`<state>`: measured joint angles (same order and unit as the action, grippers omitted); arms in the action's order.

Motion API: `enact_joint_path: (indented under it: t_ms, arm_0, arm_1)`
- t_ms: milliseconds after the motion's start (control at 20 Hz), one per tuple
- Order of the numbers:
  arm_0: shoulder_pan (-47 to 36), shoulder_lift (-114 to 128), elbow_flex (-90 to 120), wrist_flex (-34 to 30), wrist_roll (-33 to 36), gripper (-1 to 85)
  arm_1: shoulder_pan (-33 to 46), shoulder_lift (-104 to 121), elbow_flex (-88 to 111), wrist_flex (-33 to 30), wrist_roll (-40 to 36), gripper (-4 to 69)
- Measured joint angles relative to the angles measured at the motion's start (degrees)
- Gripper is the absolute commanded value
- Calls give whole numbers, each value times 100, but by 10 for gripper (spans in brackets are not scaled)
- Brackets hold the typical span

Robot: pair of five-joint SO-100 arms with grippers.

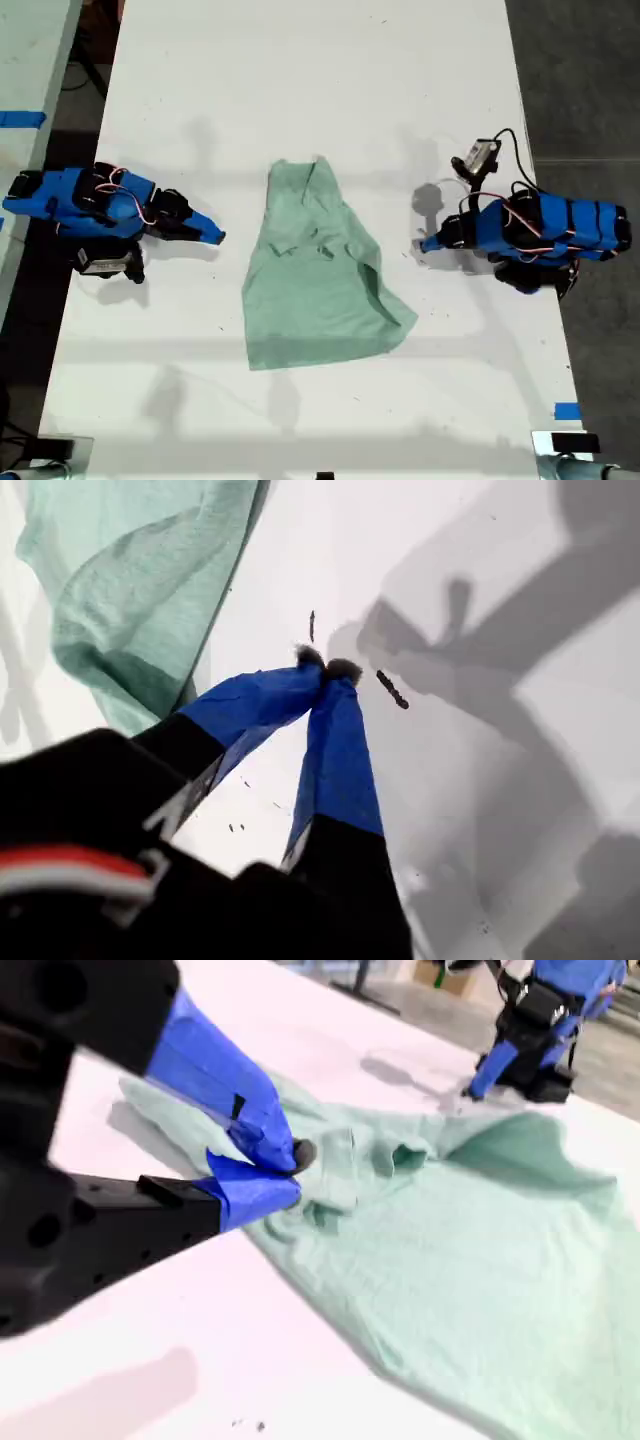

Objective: Fold t shirt

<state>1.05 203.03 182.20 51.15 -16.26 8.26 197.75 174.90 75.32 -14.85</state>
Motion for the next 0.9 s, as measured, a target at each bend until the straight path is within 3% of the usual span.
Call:
enact_joint_path:
  t_ms: [150, 200, 250, 350, 500, 650, 900]
  arm_0:
    - [747, -2751, -1802, 483, -360, -3]
    - [940, -4052, -2795, 756, -360, 75]
    - [1072, -5353, -3867, 984, -308, 222]
    - [1274, -7849, -5854, 1239, -246, 278]
    - [1617, -10099, -7339, 1274, -272, 272]
    - [1846, -10679, -7471, 1266, -1002, 250]
    - [1890, -11338, -7479, 729, -1881, 225]
  arm_1:
    - [0, 0, 0, 0, 0, 7]
    - [0, 0, 0, 0, 0, 7]
    - [0, 0, 0, 0, 0, 7]
    - [0, 0, 0, 0, 18, 7]
    - [-35, 0, 0, 0, 18, 7]
    - [-35, 0, 0, 0, 18, 7]
    - [-35, 0, 0, 0, 18, 7]
